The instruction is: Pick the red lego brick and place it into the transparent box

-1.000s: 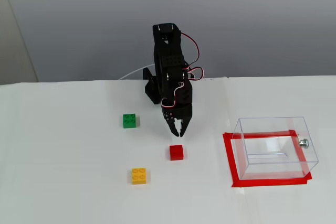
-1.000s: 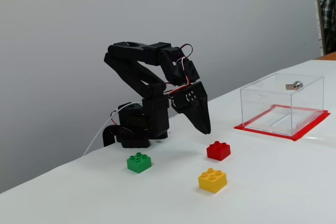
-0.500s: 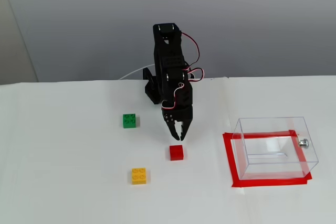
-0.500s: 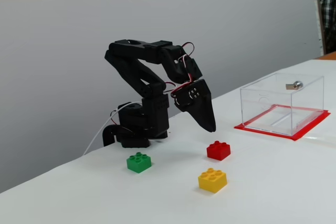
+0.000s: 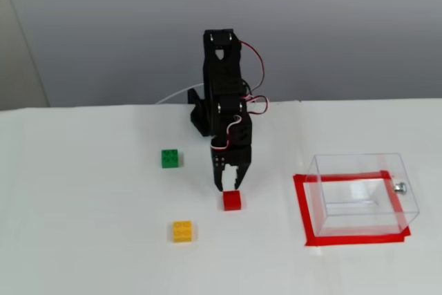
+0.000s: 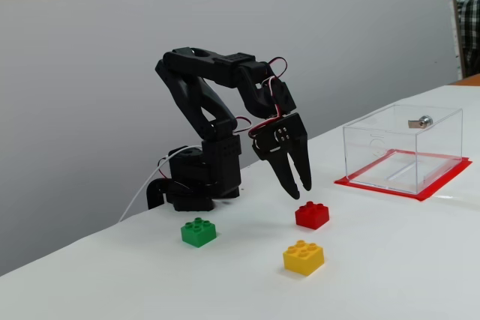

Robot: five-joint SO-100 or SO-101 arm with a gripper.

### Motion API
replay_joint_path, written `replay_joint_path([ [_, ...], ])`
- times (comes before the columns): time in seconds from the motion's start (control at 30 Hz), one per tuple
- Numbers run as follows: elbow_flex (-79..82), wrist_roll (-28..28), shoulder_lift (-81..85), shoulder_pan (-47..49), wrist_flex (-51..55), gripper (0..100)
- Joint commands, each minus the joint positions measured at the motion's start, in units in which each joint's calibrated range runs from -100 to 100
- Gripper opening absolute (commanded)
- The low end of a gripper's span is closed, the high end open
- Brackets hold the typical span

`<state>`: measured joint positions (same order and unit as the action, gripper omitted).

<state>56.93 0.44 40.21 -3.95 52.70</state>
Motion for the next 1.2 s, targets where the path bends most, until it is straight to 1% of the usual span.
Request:
replay_joint_path([
  [0.0,-1.5,0.0,-0.2,-0.4,-0.7,19],
  [0.13,-1.3,0.1,-0.3,0.0,-0.7,26],
  [0.2,-1.2,0.2,-0.5,0.1,-1.6,28],
  [0.53,-3.3,0.4,-7.0,3.7,-2.0,28],
  [0.73,-3.4,0.4,-7.7,6.1,-5.4,28],
  [0.87,-3.6,0.4,-9.0,7.3,-5.5,28],
  [1.17,-3.7,0.3,-14.0,7.0,-9.2,28],
])
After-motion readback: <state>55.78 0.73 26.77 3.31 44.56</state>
